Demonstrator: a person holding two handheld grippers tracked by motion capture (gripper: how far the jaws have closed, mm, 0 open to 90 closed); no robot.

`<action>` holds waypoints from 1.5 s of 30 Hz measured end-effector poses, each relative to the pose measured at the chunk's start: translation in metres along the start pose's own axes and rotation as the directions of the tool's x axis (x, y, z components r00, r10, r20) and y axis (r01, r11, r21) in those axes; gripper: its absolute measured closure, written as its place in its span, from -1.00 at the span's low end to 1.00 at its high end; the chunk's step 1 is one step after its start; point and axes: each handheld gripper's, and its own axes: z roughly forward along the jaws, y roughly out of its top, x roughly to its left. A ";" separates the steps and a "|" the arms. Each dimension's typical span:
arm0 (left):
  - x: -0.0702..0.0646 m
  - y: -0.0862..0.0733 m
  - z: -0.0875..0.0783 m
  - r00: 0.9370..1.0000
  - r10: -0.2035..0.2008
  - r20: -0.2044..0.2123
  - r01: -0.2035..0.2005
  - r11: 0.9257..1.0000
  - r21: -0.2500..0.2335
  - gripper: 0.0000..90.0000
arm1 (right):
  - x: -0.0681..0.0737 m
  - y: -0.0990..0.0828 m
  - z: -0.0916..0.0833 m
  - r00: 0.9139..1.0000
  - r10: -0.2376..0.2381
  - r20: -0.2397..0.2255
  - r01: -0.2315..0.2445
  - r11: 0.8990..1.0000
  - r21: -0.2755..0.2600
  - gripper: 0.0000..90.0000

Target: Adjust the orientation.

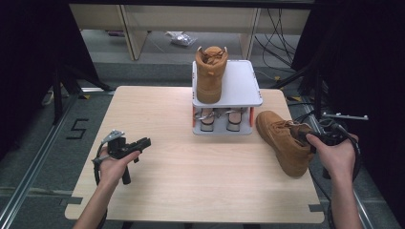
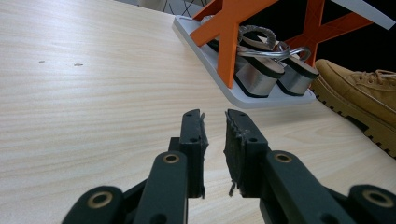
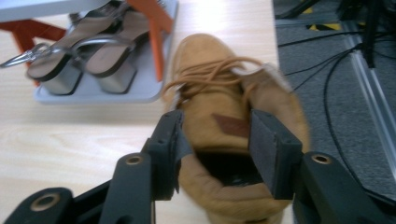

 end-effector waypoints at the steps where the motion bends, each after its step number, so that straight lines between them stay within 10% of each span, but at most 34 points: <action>1: 0.000 0.000 0.000 1.000 -0.001 0.001 0.001 1.000 0.001 0.69 | -0.005 0.002 0.001 0.999 0.023 0.039 -0.023 1.000 0.004 0.16; 10: 0.000 -0.003 0.001 1.000 -0.003 0.002 0.003 1.000 0.007 0.69 | -0.029 0.006 0.019 0.997 -0.025 0.078 0.021 0.999 0.046 0.13; 15: -0.001 -0.004 0.002 1.000 0.001 0.002 -0.001 1.000 0.012 0.69 | -0.028 0.009 0.032 0.992 0.074 0.102 -0.086 0.989 0.123 0.12; 18: -0.001 -0.004 0.002 1.000 -0.001 0.002 0.001 1.000 0.013 0.69 | -0.037 0.011 0.040 0.997 -0.016 0.077 0.006 0.992 0.129 0.12; 19: -0.001 -0.004 0.002 1.000 0.000 0.001 0.000 1.000 0.014 0.69 | -0.027 0.015 0.042 0.985 0.132 0.110 -0.149 0.974 0.169 0.12; 20: -0.001 -0.004 0.002 1.000 -0.001 0.001 0.001 1.000 0.014 0.69 | -0.033 0.015 0.044 0.993 0.073 0.095 -0.089 0.980 0.178 0.12; 25: -0.001 -0.006 0.002 1.000 0.000 0.002 0.000 1.000 0.020 0.68 | -0.033 0.022 0.054 0.991 0.084 0.101 -0.105 0.968 0.226 0.16; 26: -0.001 -0.006 0.002 1.000 0.000 0.002 0.000 1.000 0.020 0.68 | -0.038 0.024 0.056 0.996 0.012 0.091 -0.033 0.972 0.232 0.17; 37: 0.000 -0.006 0.002 1.000 -0.003 -0.001 0.003 1.000 0.020 0.67 | -0.032 0.035 0.074 0.994 0.057 0.091 -0.086 0.933 0.350 0.34; 45: 0.000 -0.008 0.003 1.000 -0.004 0.006 0.004 1.000 0.021 0.67 | -0.033 0.036 0.080 0.994 0.058 0.096 -0.090 0.922 0.377 0.55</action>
